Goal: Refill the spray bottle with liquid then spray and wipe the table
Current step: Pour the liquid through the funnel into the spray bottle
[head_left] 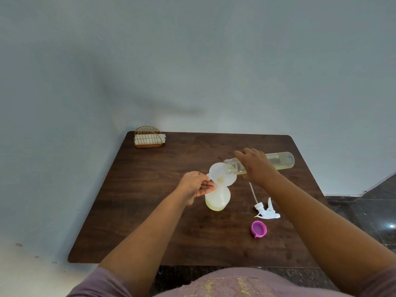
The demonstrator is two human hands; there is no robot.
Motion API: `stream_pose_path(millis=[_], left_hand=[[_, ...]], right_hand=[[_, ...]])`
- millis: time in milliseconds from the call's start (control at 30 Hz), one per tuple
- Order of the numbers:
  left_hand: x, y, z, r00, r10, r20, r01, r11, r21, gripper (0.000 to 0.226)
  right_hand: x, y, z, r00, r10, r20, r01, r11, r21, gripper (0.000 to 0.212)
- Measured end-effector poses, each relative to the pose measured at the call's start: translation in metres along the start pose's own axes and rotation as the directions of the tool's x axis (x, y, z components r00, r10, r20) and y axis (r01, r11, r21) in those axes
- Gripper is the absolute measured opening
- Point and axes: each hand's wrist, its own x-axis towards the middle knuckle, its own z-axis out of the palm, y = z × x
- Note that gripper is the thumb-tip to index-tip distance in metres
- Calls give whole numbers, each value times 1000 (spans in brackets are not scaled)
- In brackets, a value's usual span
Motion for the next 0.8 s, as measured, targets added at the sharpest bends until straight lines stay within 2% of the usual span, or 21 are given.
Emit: stream_pose_path(millis=[800], left_hand=[[0, 0, 0, 1000, 1, -3, -1, 1000, 9, 16]], right_hand=[[0, 1, 0, 1000, -1, -2, 1, 1000, -5, 57]])
